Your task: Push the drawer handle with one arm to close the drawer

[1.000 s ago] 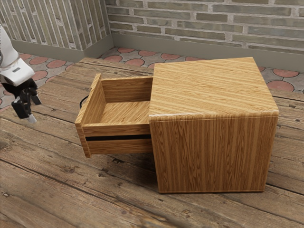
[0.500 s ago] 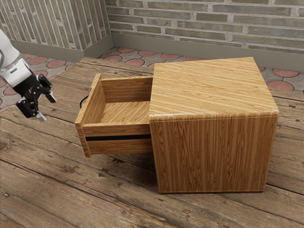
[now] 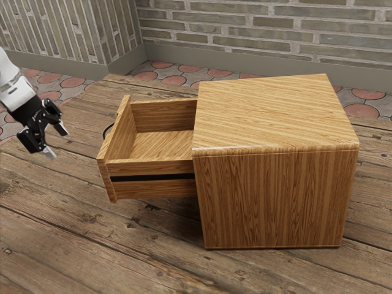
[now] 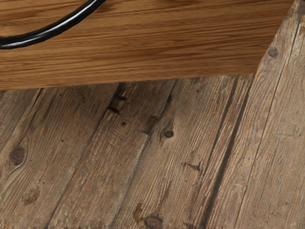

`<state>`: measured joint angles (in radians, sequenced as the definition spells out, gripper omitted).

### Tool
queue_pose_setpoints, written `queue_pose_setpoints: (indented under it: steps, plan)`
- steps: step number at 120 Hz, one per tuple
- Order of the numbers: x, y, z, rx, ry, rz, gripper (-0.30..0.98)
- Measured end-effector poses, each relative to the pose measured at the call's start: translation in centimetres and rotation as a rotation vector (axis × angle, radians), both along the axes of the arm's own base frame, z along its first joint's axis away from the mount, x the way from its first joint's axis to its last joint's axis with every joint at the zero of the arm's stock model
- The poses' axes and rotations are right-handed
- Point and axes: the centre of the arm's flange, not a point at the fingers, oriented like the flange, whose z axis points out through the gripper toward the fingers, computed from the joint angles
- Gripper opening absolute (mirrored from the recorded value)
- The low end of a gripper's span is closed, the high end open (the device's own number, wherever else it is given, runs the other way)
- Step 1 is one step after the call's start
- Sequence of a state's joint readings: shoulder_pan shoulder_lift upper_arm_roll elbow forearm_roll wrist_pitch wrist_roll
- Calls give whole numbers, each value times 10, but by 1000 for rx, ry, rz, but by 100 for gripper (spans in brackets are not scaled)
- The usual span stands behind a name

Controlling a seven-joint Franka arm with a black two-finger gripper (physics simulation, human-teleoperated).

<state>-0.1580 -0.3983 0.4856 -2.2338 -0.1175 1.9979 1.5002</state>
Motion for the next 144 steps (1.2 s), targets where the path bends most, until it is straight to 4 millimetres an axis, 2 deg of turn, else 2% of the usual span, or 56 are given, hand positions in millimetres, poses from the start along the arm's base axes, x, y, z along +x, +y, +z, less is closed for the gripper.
queue_pose_setpoints:
  steps: [14, 38, 58, 80, 95, 144]
  plan:
    - [13, 2, -3, 14, 17, 17, 64]
    - [19, -5, 3, 23, 8, 17, 19]
    - [22, -14, 5, 21, 5, 10, 1]
    - [26, -20, 9, 10, -4, 12, -6]
    - [33, -34, 7, 12, -4, -13, -8]
    - [61, -37, 1, 53, 2, -11, -10]
